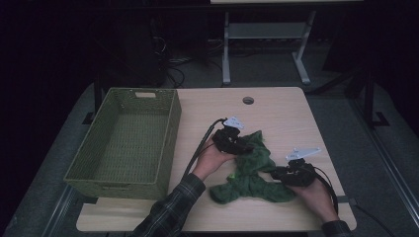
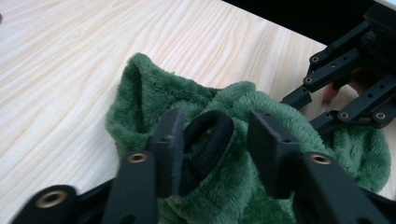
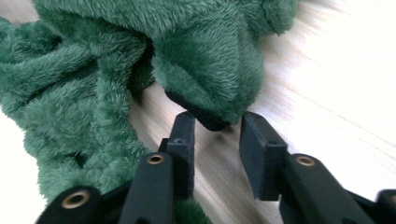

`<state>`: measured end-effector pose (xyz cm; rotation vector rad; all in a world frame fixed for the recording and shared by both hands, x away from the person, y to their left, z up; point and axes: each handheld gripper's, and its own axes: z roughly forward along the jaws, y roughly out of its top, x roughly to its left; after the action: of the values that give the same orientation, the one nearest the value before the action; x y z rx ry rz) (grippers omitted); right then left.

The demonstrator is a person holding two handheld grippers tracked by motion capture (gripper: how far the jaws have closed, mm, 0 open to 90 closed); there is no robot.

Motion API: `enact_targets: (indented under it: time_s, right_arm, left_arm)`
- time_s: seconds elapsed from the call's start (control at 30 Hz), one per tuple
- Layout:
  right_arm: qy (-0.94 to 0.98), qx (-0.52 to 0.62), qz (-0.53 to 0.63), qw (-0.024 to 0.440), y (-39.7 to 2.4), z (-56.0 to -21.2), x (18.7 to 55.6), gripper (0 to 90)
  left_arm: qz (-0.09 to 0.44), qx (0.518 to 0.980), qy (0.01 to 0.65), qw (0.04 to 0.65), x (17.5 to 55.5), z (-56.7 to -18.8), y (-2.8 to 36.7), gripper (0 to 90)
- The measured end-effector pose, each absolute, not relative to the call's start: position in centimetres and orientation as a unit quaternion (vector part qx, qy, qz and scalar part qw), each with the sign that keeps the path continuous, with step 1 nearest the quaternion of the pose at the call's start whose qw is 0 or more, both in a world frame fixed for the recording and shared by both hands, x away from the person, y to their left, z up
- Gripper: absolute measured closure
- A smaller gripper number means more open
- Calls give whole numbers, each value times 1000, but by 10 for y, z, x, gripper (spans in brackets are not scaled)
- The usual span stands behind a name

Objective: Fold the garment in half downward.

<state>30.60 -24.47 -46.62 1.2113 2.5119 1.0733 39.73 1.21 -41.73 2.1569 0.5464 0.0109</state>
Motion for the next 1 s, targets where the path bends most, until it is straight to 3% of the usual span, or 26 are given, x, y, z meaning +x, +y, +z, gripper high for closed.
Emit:
enact_targets:
  time_s: [0.13,0.2,0.6,1.0]
  right_arm:
    - [840,401,357,79,-244,-466,308,772]
    - [842,396,358,81,-243,-465,308,806]
    - [841,385,367,104,-251,-447,313,825]
    - [834,370,387,133,-255,-423,326,850]
  left_arm:
    - [-2,874,213,438,397,-419,11,796]
    - [-3,874,211,439,397,-418,13,847]
    - [20,854,227,468,385,-400,44,859]
    - [37,844,270,461,370,-410,80,865]
